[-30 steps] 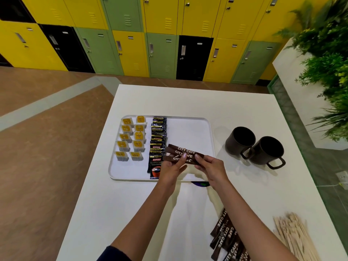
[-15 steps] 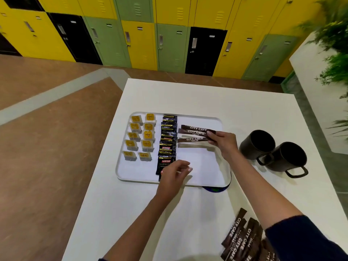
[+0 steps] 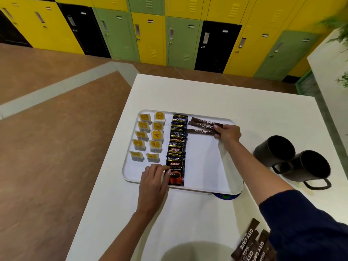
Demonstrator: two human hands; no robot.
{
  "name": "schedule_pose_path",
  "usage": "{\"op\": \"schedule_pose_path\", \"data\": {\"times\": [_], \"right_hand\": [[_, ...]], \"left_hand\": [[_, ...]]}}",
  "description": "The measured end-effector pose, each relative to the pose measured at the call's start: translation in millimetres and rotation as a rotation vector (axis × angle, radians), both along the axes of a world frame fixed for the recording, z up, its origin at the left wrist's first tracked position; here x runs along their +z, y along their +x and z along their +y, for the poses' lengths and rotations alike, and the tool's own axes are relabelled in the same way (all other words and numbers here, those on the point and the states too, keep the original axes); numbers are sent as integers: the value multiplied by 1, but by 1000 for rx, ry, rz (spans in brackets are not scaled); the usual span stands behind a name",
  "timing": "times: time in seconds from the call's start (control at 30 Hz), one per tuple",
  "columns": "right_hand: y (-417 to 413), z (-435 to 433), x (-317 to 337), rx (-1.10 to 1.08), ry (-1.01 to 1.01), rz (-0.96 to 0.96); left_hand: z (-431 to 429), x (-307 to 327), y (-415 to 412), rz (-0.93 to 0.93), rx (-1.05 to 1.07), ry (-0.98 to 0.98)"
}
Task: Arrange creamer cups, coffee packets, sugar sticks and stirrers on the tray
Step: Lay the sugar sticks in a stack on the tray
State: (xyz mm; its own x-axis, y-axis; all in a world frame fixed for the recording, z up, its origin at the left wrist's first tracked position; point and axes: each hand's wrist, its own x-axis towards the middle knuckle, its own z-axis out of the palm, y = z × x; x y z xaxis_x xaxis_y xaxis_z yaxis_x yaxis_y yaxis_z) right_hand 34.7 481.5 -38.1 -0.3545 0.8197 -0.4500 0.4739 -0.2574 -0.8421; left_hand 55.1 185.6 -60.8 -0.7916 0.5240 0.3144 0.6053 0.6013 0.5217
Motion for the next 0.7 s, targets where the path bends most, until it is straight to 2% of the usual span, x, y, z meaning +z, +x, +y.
{"op": "schedule_pose_path", "data": {"times": [0.17,0.47,0.7], "right_hand": [[-10,2,-3,82,101,-85],[-8,-3,-2,290,431,-170],[-6,-10,-1,565,637,-160]], "left_hand": [[-4,-5,1,32,-5,-29],[-4,-6,0,1,-15,-34],[-1,-6,3,-27,3,-10]]}}
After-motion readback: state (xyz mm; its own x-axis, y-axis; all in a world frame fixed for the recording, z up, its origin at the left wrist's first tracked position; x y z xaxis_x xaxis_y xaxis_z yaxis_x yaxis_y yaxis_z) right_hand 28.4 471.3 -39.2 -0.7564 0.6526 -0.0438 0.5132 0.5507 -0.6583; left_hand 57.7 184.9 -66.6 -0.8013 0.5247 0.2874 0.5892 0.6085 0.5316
